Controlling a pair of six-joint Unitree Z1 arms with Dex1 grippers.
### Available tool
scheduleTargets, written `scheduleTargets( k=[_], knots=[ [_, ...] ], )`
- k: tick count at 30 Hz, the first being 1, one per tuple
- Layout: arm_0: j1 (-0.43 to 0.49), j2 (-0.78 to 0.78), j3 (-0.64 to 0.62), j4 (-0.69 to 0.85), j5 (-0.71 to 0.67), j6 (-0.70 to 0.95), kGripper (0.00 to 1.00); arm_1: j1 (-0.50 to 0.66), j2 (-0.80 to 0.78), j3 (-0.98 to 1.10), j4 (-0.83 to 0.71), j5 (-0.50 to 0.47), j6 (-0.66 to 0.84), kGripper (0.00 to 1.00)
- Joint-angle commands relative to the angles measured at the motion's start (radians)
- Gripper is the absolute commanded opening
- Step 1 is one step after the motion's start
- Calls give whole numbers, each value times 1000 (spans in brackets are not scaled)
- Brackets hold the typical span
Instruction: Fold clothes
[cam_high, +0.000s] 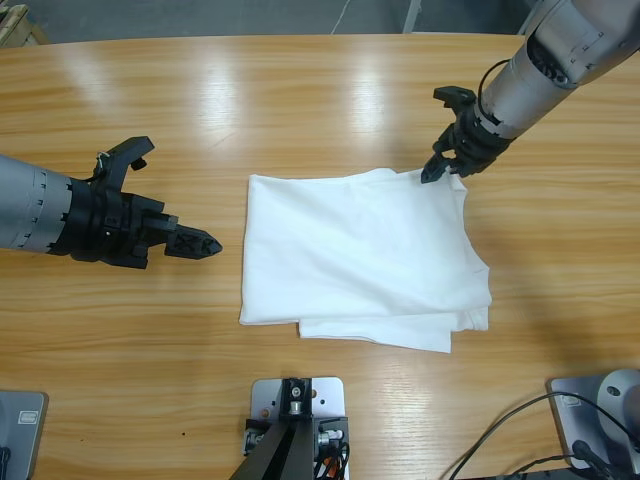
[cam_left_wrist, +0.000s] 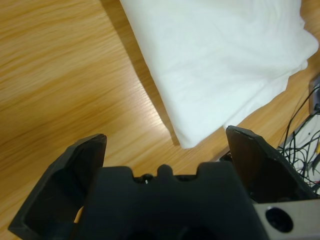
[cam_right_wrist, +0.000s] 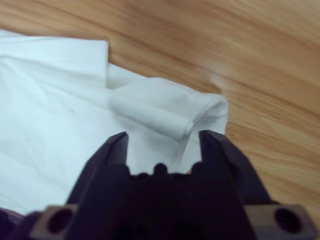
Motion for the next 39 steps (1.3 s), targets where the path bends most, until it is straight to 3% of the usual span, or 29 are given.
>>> scheduleTargets(
  k=[1, 10, 18, 27, 28, 29, 30, 36, 39],
  knots=[
    [11, 22, 36, -10, -14, -3, 950, -12, 47, 2, -18, 7, -28, 0],
    [11, 19, 41, -10, -14, -3, 950, -12, 19, 0, -13, 10, -84, 0],
    [11, 17, 48, -18, -15, -7, 950, -50, -71, -19, 13, -116, -8, 0],
    [11, 15, 54, -18, -15, -7, 950, -70, 77, -31, 36, -142, 0, 0],
    [11, 15, 54, -18, -16, -8, 950, -71, 91, -40, 36, -147, 0, 291],
    [11, 15, 54, -18, -16, -8, 950, -71, 100, -51, 47, -167, 2, 906],
    [11, 15, 54, -18, -16, -7, 950, -70, 101, -64, 79, -200, 7, 997],
    [11, 22, 54, -35, -8, -13, 950, -42, -118, -30, 121, -435, 18, 1000],
    [13, 23, 54, -56, 31, -71, 945, -20, -282, -18, 152, -454, 17, 1000]
  ],
)
